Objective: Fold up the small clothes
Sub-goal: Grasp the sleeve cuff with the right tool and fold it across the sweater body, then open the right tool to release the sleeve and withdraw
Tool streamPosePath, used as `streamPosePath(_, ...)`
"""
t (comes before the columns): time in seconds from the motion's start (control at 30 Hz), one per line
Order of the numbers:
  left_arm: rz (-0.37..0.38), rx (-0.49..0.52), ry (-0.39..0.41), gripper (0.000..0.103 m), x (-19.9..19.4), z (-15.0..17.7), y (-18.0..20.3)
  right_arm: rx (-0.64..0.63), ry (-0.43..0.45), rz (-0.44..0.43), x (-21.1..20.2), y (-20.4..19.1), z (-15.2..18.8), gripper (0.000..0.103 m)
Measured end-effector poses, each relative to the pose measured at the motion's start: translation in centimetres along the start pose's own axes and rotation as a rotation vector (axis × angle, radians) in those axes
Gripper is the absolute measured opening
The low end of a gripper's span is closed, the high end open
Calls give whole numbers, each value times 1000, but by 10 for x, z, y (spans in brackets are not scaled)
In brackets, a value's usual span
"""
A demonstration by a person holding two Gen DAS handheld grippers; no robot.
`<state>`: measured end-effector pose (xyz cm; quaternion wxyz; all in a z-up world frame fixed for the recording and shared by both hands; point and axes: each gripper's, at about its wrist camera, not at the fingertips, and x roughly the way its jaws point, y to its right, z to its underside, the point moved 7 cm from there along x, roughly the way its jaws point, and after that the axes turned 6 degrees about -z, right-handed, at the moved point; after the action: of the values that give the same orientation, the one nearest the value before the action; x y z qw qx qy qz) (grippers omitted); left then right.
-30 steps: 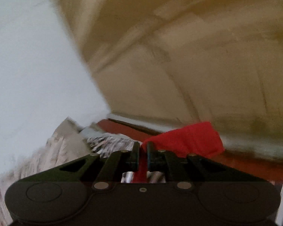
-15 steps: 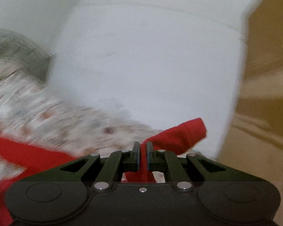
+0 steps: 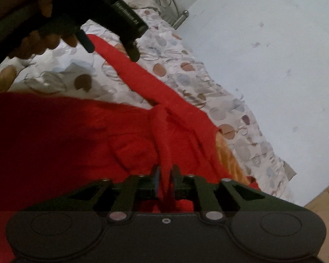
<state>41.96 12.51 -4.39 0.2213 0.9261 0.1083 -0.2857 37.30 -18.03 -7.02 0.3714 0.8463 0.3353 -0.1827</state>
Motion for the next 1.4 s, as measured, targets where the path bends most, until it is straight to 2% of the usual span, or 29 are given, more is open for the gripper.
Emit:
streamPosePath(0.03,2,2,1,103,-1,0,1,-1,3,-11,4,-4,-3,31)
streamPosePath(0.17,5,24,-2,103,0,4,5,-27,35,-71,12,-19,-13,58)
streamPosePath(0.2,7,29,-6,103,1,5,6,-37,40,-89,13,-23,-14,60)
streamPosePath(0.27,7,37,-13,103,2,6,8,-63,39,-111,15,-31,-18,58)
streamPosePath(0.33,10,46,-15,103,3,7,10,-70,41,-140,18,-38,-20,26)
streamPosePath(0.37,10,51,-15,103,3,8,11,-50,38,-155,18,-39,-22,6)
streamPosePath(0.47,21,56,-13,103,2,8,13,143,124,-164,5,-23,-31,7)
streamPosePath(0.53,33,59,-8,103,1,8,15,323,188,-169,-8,-7,-35,7)
streamPosePath(0.57,35,64,-7,103,1,9,15,365,202,-174,-12,-4,-36,7)
streamPosePath(0.63,40,78,-13,103,2,11,19,331,171,-179,-12,-12,-33,11)
streamPosePath(0.73,51,99,-26,103,3,16,24,270,113,-215,-7,-28,-24,22)
streamPosePath(0.8,62,113,-34,103,3,19,29,279,103,-214,-11,-28,-17,40)
streamPosePath(0.83,74,124,-41,103,3,22,32,298,102,-197,-14,-24,-13,47)
streamPosePath(0.87,88,139,-51,103,4,25,36,315,97,-171,-18,-17,-8,60)
streamPosePath(0.9,103,159,-63,103,4,29,41,330,90,-137,-21,-8,0,69)
streamPosePath(1.0,143,225,-105,103,6,44,56,362,45,-5,-28,22,21,82)
streamPosePath(1.1,173,291,-151,103,8,63,71,391,-39,216,-25,67,52,95)
streamPosePath(1.17,175,334,-158,103,7,72,79,453,-99,346,-17,104,79,95)
streamPosePath(1.23,153,383,-156,103,8,80,84,502,-155,429,-4,133,106,91)
streamPosePath(1.3,119,426,-162,103,10,86,86,546,-196,468,11,155,128,82)
streamPosePath(1.4,91,453,-187,103,14,92,87,561,-243,456,32,167,146,77)
